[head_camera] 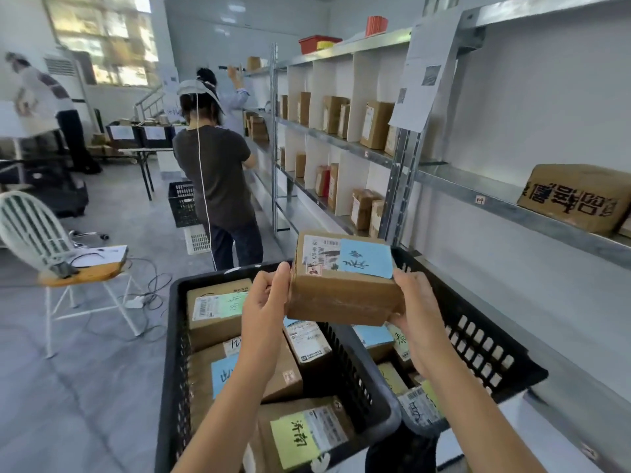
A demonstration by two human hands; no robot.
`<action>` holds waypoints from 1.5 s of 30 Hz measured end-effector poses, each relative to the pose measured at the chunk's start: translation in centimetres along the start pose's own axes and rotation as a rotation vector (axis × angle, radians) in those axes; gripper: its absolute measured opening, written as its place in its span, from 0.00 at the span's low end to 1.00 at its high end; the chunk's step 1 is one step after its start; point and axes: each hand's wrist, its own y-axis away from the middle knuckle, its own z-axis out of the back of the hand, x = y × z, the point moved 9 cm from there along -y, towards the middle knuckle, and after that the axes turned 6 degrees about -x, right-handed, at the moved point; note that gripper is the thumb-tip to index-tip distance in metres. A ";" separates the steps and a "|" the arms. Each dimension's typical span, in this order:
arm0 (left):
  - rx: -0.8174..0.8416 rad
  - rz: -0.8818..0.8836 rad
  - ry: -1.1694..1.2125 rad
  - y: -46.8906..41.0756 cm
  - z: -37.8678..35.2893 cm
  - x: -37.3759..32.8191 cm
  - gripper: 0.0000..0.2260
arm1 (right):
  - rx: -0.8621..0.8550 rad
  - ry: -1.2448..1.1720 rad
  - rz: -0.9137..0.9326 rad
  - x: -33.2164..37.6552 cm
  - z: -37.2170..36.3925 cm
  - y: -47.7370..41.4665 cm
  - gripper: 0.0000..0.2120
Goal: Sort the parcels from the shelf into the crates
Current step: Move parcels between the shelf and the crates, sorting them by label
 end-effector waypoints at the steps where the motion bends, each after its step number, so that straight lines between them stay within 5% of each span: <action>1: -0.001 0.024 -0.005 0.2 0.4 0.3 0.21 | 0.026 -0.013 0.006 -0.3 -0.4 0.1 0.14; 4: -0.023 0.109 0.004 1.1 1.9 1.4 0.23 | 0.086 -0.043 0.014 -1.3 -1.4 0.6 0.05; 9: -0.004 0.201 0.072 2.6 4.1 2.8 0.22 | 0.182 0.003 0.056 -3.6 -3.1 2.0 0.08; 20: -0.073 0.224 0.137 4.1 1.5 6.3 0.14 | 0.227 0.114 -0.230 -8.1 0.6 -0.8 0.44; 28: 0.059 0.328 0.134 5.0 -9.3 11.0 0.14 | 0.294 0.048 -0.386 -10.6 8.3 -5.6 0.34; 32: 0.099 0.323 -0.056 4.9 -13.3 12.9 0.09 | 0.255 0.054 -0.458 -13.0 13.2 -9.1 0.34; 39: -0.106 0.176 -0.208 2.6 -12.9 13.1 0.11 | 0.399 0.327 -0.535 -19.1 14.3 -12.1 0.39; 45: -0.108 0.148 -0.249 3.3 -14.3 13.5 0.12 | 0.624 0.523 -0.587 -22.6 12.0 -11.7 0.35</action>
